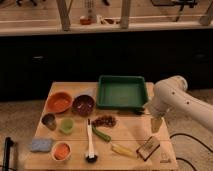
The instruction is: Place eraser in table surface
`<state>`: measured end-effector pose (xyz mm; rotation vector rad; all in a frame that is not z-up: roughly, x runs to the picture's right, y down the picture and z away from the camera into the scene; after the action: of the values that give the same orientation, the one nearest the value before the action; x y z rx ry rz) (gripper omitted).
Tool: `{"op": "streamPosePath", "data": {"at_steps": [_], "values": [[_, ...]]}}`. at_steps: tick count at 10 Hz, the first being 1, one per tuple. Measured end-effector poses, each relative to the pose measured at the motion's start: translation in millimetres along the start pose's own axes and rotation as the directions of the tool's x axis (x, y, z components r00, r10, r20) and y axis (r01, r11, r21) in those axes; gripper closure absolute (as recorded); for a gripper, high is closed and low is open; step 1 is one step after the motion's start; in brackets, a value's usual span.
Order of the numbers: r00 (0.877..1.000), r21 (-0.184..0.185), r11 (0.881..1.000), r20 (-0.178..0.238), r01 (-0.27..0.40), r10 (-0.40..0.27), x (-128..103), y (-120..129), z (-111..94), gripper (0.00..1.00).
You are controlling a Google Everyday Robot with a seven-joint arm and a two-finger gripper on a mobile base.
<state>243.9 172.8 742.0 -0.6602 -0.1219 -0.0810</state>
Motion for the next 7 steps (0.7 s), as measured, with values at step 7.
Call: {"op": "streamPosePath", "data": {"at_steps": [7], "values": [[0.998,-0.043,0.999,0.055,0.016,-0.013,5.4,39.8,25.8,0.20]]}}
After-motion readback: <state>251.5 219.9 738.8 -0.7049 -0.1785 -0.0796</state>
